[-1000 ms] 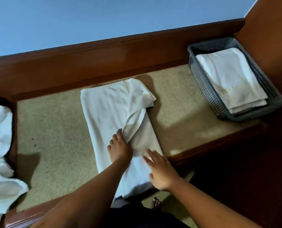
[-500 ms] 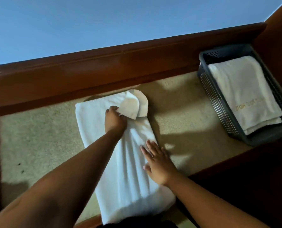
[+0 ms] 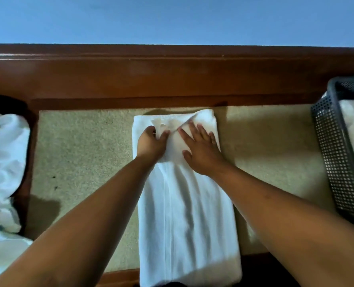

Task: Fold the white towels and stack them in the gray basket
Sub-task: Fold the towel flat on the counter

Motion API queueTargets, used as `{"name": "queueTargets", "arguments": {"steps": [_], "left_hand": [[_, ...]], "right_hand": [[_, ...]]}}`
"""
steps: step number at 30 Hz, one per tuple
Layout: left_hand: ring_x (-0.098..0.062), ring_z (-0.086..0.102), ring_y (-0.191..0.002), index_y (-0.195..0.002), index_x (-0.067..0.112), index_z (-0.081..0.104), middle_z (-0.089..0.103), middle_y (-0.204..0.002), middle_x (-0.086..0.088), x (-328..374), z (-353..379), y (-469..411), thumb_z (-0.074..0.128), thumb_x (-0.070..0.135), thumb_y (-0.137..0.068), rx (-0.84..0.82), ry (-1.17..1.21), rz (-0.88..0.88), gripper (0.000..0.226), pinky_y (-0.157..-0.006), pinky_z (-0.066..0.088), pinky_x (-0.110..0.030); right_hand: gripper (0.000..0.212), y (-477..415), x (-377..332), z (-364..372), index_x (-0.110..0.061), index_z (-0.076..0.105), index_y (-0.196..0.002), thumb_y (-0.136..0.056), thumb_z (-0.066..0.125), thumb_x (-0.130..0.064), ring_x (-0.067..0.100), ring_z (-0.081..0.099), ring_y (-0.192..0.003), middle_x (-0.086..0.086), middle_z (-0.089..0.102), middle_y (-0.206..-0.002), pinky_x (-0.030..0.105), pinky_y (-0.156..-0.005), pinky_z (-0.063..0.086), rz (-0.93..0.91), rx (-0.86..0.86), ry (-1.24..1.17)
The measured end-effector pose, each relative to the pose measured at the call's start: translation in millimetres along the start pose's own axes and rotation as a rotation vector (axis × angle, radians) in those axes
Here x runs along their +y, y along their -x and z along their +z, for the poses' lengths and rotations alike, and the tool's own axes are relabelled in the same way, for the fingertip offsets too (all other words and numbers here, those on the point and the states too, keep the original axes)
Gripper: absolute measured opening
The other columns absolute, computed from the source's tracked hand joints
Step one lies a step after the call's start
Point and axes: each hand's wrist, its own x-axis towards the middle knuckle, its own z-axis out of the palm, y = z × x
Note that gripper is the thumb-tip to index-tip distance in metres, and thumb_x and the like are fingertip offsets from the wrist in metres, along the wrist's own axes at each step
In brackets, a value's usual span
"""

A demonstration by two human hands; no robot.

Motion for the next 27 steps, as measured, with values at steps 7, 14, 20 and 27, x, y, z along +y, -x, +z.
{"name": "queueTargets", "arguments": {"steps": [7,14,20,27], "left_hand": [[-0.026,0.062,-0.074,-0.080,0.018,0.062,0.060,-0.068,0.004,-10,-6,-35,0.059,0.033,-0.097,0.118,0.118,-0.131,0.023,-0.062,0.046,-0.031],[-0.027,0.066,-0.091,-0.109,0.016,0.062,0.066,-0.103,-0.004,-4,-17,-7,0.060,0.057,-0.093,0.044,0.175,-0.236,0.044,-0.077,0.060,-0.040],[-0.019,0.066,-0.069,-0.099,0.011,0.062,0.067,-0.083,-0.001,-29,-17,90,0.073,0.060,-0.082,-0.232,0.014,-0.258,0.053,-0.049,0.048,-0.022],[-0.033,0.066,-0.079,-0.087,0.009,0.063,0.068,-0.080,-0.008,-86,-2,200,0.067,0.032,-0.092,0.110,0.132,-0.239,0.023,-0.073,0.057,-0.045]], "right_hand": [[0.072,-32,-15,-12,-0.038,0.004,-0.158,-0.098,0.043,-0.033,0.022,-0.016,-0.153,-0.003,-0.017,-0.166,0.050,-0.121,-0.005,-0.005,-0.022,0.018],[0.070,10,-19,3,-0.033,0.005,-0.159,-0.101,0.043,-0.027,0.024,-0.015,-0.153,0.003,-0.015,-0.166,0.050,-0.123,-0.002,-0.003,0.030,-0.019],[0.068,92,-18,35,-0.030,0.005,-0.160,-0.102,0.041,-0.035,0.024,-0.015,-0.153,0.005,-0.016,-0.166,0.050,-0.123,-0.003,0.050,-0.008,-0.065],[0.070,199,-26,69,-0.030,0.013,-0.159,-0.097,0.045,-0.037,0.024,-0.010,-0.153,0.005,-0.011,-0.167,0.051,-0.122,-0.001,0.084,-0.072,-0.073]]}}
